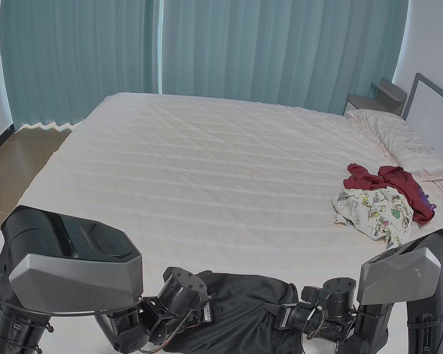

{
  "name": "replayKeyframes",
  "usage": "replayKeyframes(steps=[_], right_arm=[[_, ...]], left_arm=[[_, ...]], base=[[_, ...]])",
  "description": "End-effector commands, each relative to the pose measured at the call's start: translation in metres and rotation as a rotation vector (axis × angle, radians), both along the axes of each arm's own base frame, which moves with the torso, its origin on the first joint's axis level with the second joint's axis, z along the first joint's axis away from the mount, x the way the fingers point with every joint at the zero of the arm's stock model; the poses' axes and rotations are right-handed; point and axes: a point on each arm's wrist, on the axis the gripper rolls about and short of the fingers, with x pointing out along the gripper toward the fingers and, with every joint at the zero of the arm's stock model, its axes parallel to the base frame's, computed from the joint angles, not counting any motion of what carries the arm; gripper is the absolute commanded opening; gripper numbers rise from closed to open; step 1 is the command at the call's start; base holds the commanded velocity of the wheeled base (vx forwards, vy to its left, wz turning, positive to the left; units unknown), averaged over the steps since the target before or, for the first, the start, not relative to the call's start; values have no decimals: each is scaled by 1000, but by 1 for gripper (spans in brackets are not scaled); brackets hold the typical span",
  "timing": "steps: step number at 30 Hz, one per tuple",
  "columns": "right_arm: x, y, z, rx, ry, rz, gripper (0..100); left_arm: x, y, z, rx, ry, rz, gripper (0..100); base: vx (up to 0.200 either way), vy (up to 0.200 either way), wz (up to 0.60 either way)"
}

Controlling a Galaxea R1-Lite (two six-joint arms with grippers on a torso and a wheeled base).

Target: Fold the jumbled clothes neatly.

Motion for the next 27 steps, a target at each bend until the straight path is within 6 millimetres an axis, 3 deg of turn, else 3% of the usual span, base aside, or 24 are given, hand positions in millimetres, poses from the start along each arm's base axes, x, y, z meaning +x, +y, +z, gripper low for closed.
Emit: replayKeyframes(steps=[1, 27], right_arm=[[0, 0, 1, 1, -2, 1, 0], [-3, -3, 8, 2, -15, -3, 0]], left_arm=[[0, 0, 1, -2, -2, 0, 0], [-4, -4, 6, -6, -12, -15, 0]], base=[[0, -200, 0], [0, -200, 0]])
